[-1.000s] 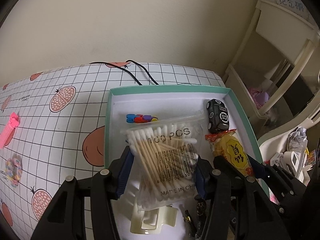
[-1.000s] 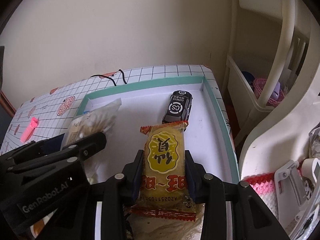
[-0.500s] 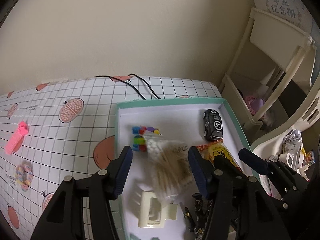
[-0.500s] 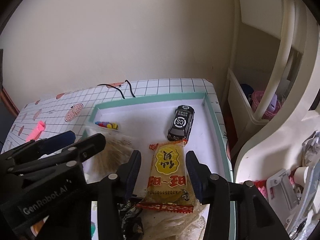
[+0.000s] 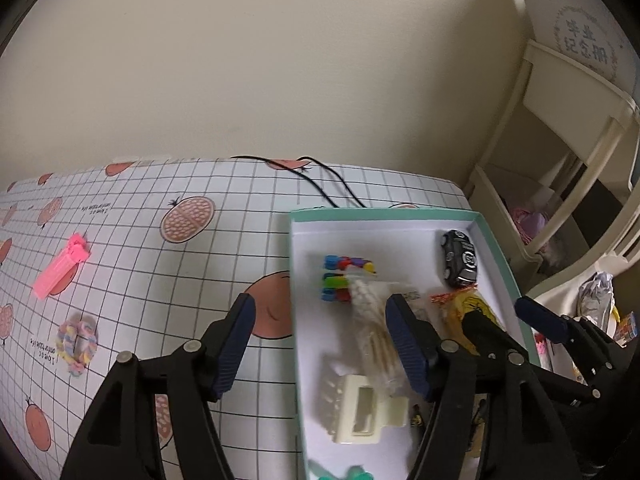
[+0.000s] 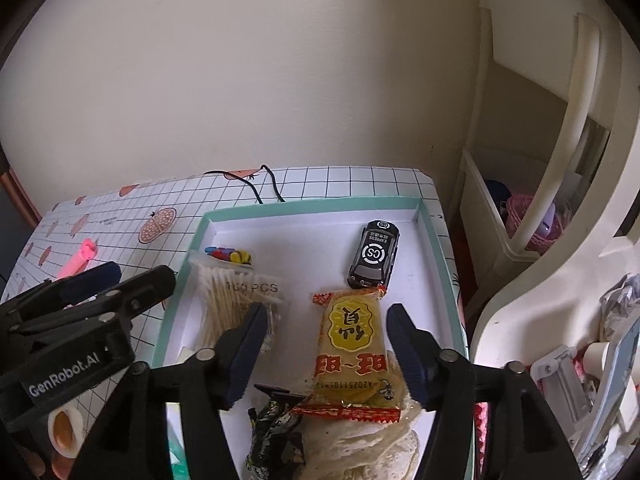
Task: Organize objects
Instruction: 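Lower both grippers into the tray and open them to release swab pack and snack, then move both grippers back toward the pink hair roller and rainbow pipe-cleaner ring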
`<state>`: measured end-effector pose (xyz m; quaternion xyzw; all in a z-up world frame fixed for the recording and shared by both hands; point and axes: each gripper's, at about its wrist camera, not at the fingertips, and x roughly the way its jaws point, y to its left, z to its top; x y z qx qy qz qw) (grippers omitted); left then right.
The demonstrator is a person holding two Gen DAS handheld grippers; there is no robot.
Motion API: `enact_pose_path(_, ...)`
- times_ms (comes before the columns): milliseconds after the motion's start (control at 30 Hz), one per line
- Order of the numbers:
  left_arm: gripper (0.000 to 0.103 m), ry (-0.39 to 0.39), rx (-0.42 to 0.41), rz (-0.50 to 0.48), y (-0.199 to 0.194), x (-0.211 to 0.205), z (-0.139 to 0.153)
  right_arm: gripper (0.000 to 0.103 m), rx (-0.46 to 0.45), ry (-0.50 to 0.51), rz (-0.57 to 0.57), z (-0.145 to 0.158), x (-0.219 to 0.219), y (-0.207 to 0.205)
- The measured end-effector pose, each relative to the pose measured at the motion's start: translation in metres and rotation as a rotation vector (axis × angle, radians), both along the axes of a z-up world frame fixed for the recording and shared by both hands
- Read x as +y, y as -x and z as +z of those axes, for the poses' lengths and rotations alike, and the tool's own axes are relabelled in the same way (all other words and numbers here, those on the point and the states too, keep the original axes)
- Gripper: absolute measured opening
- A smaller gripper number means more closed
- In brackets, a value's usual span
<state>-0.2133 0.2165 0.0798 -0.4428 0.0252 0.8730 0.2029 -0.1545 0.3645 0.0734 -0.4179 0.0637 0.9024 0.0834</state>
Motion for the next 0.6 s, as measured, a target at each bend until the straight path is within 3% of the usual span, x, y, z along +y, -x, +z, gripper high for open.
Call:
enact_pose_path(67,0.075,-0.007,-0.006,0.012,0.002,-0.005,-0.001,0.070,0.002,-0.003,0.008,0.000,-0.001,0.001)
enact_pose_path(133,0.080,-0.019,-0.010,0.026,0.003,-0.010,-0.001,0.080,0.003,-0.010,0.007,-0.001,-0.002,0.001)
enact_pose_path(267,0.084,-0.027,-0.012,0.039,0.004,-0.019,-0.003,0.083,0.003,-0.011,0.005,-0.002,-0.002,0.002)
enact_pose_path(333,0.086,-0.034,-0.014,0.047,0.005,-0.023,-0.005,0.092,0.003,-0.011,0.001,-0.002,-0.002,0.002)
enact_pose_path(433,0.100,-0.042,-0.018,0.063,0.007,-0.029,-0.009,0.096,0.004,-0.005,0.002,-0.002,-0.003,0.002)
enact_pose_path(600,0.103,-0.037,-0.024,0.090,0.011,-0.039,-0.016,0.103,0.004,-0.021,0.001,-0.003,-0.006,0.004)
